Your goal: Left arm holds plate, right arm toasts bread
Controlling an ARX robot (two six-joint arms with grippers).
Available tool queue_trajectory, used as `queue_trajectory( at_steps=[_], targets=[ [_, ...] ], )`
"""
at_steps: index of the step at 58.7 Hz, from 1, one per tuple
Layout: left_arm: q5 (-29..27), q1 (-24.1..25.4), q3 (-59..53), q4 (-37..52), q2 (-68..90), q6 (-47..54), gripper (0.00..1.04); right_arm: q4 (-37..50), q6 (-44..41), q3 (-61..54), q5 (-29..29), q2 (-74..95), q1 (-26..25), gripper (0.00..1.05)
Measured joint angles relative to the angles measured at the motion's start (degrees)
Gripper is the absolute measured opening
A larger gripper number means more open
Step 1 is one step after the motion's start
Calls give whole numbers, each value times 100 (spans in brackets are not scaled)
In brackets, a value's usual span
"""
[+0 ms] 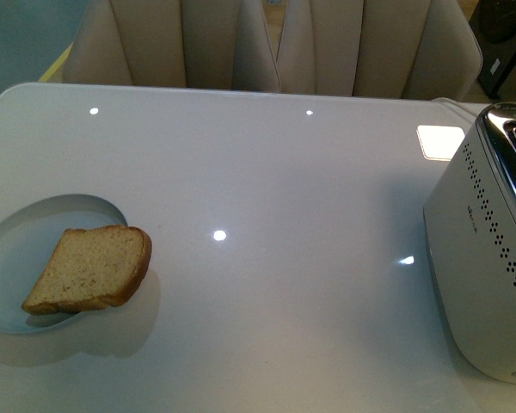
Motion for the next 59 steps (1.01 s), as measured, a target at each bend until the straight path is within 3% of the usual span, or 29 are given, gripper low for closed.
queue_trajectory(
  at_steps=[43, 50, 53, 59],
  targets=[
    [-4, 0, 0, -4, 2, 0, 98, 0, 0, 0, 0, 0, 0, 96],
    [-1233, -496, 984, -2304, 1495, -719, 98, -2, 0, 0, -2, -7, 0, 96],
    [-1375, -645, 1115, -2667, 1941, -896, 98, -2, 0, 0, -7, -7, 0, 96],
    [-1292, -743, 1169, -2483, 2420, -973, 98, -2, 0, 0, -7, -7, 0, 96]
  ],
)
